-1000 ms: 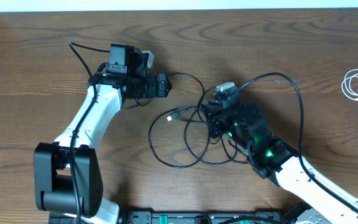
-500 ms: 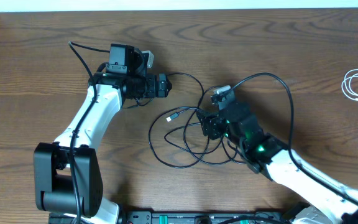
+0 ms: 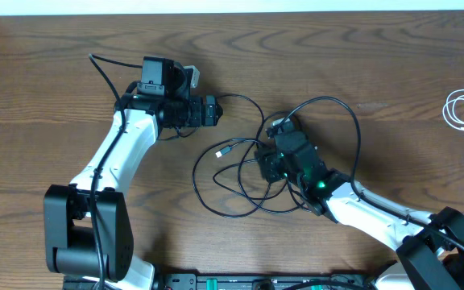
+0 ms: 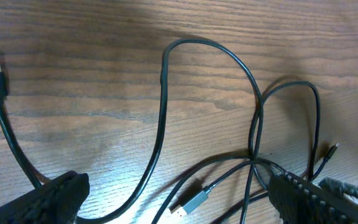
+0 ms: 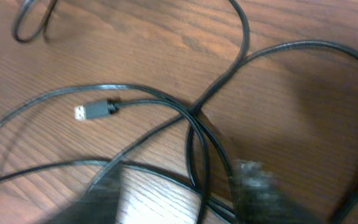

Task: Untangle cables
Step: 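Grasp a black cable in the tangle with the right gripper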

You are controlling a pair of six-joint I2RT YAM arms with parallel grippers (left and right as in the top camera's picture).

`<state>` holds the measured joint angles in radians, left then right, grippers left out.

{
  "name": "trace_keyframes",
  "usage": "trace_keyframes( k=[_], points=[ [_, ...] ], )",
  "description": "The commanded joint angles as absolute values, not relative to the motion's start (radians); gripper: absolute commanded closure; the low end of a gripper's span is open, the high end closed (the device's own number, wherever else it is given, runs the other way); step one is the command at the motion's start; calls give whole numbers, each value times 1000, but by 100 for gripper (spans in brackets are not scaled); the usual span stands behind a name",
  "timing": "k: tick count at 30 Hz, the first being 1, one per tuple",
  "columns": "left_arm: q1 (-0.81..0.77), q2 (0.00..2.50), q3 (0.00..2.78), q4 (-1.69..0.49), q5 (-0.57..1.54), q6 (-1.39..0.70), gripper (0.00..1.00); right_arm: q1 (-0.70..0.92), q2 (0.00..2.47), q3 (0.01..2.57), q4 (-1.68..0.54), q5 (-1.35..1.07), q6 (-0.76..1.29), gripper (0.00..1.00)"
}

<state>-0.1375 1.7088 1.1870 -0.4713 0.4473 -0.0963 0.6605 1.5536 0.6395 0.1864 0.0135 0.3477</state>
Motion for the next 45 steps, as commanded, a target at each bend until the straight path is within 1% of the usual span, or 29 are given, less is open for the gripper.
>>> trace_keyframes(
  k=[1,2,10,17,18,21,23,24,26,28,30,32,40,42,45],
  points=[
    [-136,1694,1184,-477,460,-83,2,672,1558,643,219,8,375,89],
    [-136,1694,1184,-477,460,-83,2,671,1558,643,228,8,397,99],
    [-136,1694,1184,-477,460,-83,2,686,1558,643,243,9,525,99],
    [-136,1694,1184,-477,460,-83,2,701,1568,643,252,23,528,99],
    [-136,1694,1184,-477,460,-83,2,702,1574,643,255,23,528,98],
    [-136,1694,1184,-477,460,-83,2,705,1600,643,276,6,568,89],
    [-136,1694,1184,-477,460,-83,2,709,1620,643,311,-53,633,72],
    [-136,1694,1184,-478,460,-83,2,710,1624,643,321,-77,644,71],
    [-136,1694,1184,-479,460,-83,2,710,1628,643,334,-71,642,78],
    [-136,1694,1184,-481,460,-83,2,709,1631,643,332,-35,643,79],
    [-136,1694,1184,-480,460,-83,2,709,1637,643,333,-28,644,76],
    [-136,1694,1184,-480,460,-83,2,709,1647,643,334,-27,677,72],
    [-136,1694,1184,-480,460,-83,2,709,1769,643,420,-42,934,57],
    [-136,1694,1184,-480,460,-83,2,709,1801,643,457,-65,987,55],
    [-136,1694,1184,-480,460,-83,2,709,1840,643,524,-95,995,56]
  ],
)
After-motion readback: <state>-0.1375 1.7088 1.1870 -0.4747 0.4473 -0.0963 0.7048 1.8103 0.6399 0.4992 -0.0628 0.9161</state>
